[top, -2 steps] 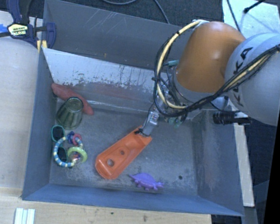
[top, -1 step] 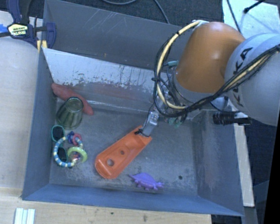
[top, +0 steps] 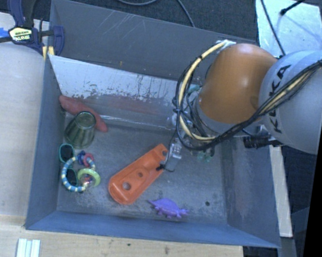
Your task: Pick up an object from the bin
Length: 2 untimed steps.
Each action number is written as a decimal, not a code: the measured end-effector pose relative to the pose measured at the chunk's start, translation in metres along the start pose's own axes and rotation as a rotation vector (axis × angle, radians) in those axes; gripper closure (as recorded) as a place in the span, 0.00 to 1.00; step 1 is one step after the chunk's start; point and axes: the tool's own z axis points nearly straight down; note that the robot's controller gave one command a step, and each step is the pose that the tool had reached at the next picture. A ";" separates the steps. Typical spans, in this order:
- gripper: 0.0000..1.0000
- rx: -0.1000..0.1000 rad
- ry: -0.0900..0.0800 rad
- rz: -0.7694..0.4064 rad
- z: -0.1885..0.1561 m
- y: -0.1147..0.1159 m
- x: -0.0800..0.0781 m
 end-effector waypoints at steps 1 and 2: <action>0.00 0.000 0.007 -0.202 0.027 -0.012 0.017; 0.00 0.002 0.002 -0.176 0.050 0.007 0.011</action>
Offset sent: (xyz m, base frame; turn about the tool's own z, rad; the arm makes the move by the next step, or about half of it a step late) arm 0.0037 0.0388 -0.0773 -0.2694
